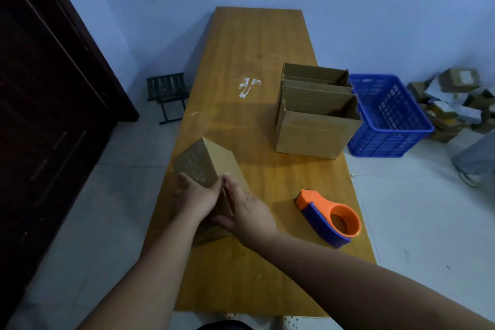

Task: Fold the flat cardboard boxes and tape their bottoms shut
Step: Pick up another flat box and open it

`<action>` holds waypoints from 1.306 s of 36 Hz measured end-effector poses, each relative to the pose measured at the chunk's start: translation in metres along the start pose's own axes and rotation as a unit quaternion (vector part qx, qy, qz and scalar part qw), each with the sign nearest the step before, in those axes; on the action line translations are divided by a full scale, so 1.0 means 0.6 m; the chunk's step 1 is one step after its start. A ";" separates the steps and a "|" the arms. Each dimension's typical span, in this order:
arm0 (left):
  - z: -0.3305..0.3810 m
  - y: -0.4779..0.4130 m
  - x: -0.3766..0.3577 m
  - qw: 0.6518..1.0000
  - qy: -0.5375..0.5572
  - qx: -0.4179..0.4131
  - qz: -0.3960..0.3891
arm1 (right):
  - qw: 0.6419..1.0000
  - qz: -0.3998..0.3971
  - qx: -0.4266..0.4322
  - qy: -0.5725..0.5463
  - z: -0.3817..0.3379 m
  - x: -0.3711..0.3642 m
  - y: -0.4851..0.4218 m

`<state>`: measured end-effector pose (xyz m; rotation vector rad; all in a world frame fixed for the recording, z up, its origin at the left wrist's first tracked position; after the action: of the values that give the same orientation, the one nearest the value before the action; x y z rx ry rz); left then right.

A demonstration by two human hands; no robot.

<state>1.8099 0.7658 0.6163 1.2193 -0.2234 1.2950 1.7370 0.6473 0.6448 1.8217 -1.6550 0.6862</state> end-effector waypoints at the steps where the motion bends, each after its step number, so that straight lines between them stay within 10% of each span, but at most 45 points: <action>1: -0.008 0.001 0.001 1.000 0.027 0.007 0.003 | 1.000 -0.007 0.002 -0.005 -0.001 -0.009 -0.001; 6: -0.049 0.002 0.023 0.978 0.207 0.013 0.005 | 0.983 -0.053 -0.018 -0.175 0.003 -0.017 -0.003; 9: -0.060 0.016 0.029 0.951 0.304 -0.052 -0.009 | 0.954 0.052 -0.097 -0.279 0.026 0.019 -0.008; 13: -0.052 0.025 0.033 0.876 0.472 -0.083 -0.056 | 0.914 0.175 -0.211 -0.298 0.073 0.070 -0.028; 21: 0.015 0.024 0.028 0.725 0.622 -0.139 -0.260 | 0.767 0.071 -0.196 -0.607 0.068 0.145 -0.057; 36: 0.108 0.074 0.008 0.704 0.579 -0.239 -0.334 | 0.646 0.066 -0.140 -0.747 0.076 0.245 -0.053; 47: 0.111 0.083 0.038 0.705 0.555 -0.275 -0.345 | 0.783 -0.125 -0.136 -0.594 0.066 0.292 -0.034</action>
<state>1.8097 0.7179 0.6881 -0.1623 0.6484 0.9532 1.7740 0.4981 0.7400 2.3026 -1.9288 -1.0323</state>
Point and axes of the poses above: each hand's wrist, its own y-axis away from the middle knuckle, its own x-axis out of the back of the hand, z = x × y, the point moved 5 cm from there along -y, towards the middle knuckle, and after that the axes turned 5 degrees about -y, right-handed, at the moved point
